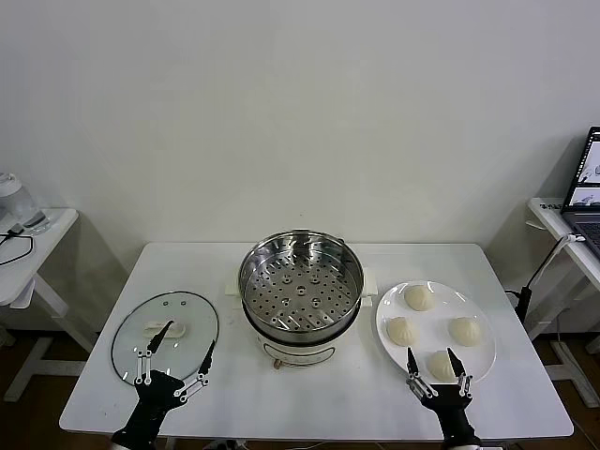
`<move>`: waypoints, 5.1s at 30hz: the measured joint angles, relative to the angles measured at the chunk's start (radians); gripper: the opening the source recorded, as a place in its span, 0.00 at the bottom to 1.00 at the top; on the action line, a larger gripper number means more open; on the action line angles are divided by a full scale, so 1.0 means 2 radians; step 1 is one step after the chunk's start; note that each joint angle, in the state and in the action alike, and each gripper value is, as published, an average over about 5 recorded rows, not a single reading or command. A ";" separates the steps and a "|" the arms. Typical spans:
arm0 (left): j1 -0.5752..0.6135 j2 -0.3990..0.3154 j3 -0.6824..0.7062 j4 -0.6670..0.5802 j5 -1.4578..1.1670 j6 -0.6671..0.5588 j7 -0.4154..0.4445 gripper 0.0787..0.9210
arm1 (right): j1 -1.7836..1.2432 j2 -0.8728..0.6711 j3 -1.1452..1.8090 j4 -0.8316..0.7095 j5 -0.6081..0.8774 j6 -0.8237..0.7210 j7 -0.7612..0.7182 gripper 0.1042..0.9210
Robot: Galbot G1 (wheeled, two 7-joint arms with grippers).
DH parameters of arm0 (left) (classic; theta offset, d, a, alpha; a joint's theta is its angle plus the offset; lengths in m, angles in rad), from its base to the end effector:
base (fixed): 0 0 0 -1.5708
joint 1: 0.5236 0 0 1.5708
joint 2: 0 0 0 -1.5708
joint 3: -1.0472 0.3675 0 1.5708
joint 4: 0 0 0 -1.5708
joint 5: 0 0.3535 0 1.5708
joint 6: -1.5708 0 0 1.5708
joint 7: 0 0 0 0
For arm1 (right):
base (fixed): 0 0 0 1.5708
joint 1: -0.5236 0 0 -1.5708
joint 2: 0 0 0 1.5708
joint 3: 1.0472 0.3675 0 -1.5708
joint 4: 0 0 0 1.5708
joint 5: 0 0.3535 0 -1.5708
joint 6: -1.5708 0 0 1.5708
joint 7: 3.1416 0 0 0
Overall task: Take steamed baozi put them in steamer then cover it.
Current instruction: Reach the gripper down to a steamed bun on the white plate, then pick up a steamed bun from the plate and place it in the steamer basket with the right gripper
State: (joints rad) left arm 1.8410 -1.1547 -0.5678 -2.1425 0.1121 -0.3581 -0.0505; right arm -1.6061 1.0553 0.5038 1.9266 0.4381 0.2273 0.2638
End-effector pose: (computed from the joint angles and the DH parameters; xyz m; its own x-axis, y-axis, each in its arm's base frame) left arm 0.0971 0.0832 -0.3211 -0.9514 0.2906 -0.1020 0.2258 0.8834 0.4107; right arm 0.1664 -0.1148 -0.3587 -0.9973 0.0696 0.0233 0.0696 0.9976 -0.0022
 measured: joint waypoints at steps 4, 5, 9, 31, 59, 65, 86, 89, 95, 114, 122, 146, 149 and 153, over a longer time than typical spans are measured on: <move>0.001 0.000 0.001 -0.003 0.000 -0.001 -0.001 0.88 | 0.054 -0.026 -0.004 -0.020 0.027 -0.026 0.003 0.88; 0.001 0.000 0.001 -0.004 0.000 -0.001 -0.001 0.88 | 0.074 -0.035 -0.008 -0.029 0.037 -0.035 0.003 0.88; 0.000 0.000 0.002 -0.006 0.000 -0.003 -0.001 0.88 | 0.164 -0.070 -0.036 -0.076 0.077 -0.061 -0.002 0.88; 0.004 -0.008 0.005 -0.015 0.002 -0.013 -0.001 0.88 | 0.636 -0.185 -0.380 -0.394 0.013 -0.117 -0.439 0.88; 0.015 -0.017 -0.009 -0.016 0.008 -0.015 -0.005 0.88 | 0.812 -0.076 -0.537 -0.596 -0.294 -0.052 -0.746 0.88; 0.015 -0.019 -0.010 -0.014 0.010 -0.016 -0.007 0.88 | 0.809 -0.059 -0.536 -0.614 -0.321 -0.043 -0.752 0.88; 0.011 -0.021 -0.013 -0.015 0.010 -0.015 -0.012 0.88 | 0.806 -0.036 -0.543 -0.630 -0.361 -0.023 -0.735 0.65; 0.012 -0.022 -0.012 -0.017 0.010 -0.015 -0.012 0.88 | 0.815 -0.044 -0.550 -0.613 -0.357 -0.016 -0.735 0.65; 0.012 -0.019 -0.011 -0.021 0.010 -0.015 -0.012 0.88 | 0.864 -0.066 -0.581 -0.555 -0.342 0.016 -0.739 0.65; 0.017 -0.016 -0.005 -0.033 0.010 -0.018 -0.016 0.88 | 1.035 0.003 -0.710 -0.395 -0.301 0.153 -0.743 0.66; 0.018 -0.016 -0.008 -0.038 0.009 -0.020 -0.017 0.88 | 1.026 0.055 -0.725 -0.396 -0.335 0.182 -0.743 0.66; 0.020 -0.015 -0.015 -0.042 0.008 -0.027 -0.020 0.88 | 0.953 0.166 -0.705 -0.503 -0.447 0.239 -0.737 0.67; 0.020 -0.015 -0.015 -0.041 0.007 -0.029 -0.020 0.88 | 0.948 0.174 -0.703 -0.513 -0.456 0.246 -0.734 0.70; 0.020 -0.015 -0.016 -0.041 0.007 -0.029 -0.020 0.88 | 0.946 0.180 -0.700 -0.520 -0.462 0.253 -0.732 0.81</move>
State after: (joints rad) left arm 1.8812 -1.1839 -0.6007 -2.2248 0.1266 -0.4169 -0.0915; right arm 0.2857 1.4145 -0.8965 0.8874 -0.4864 0.7326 -1.1995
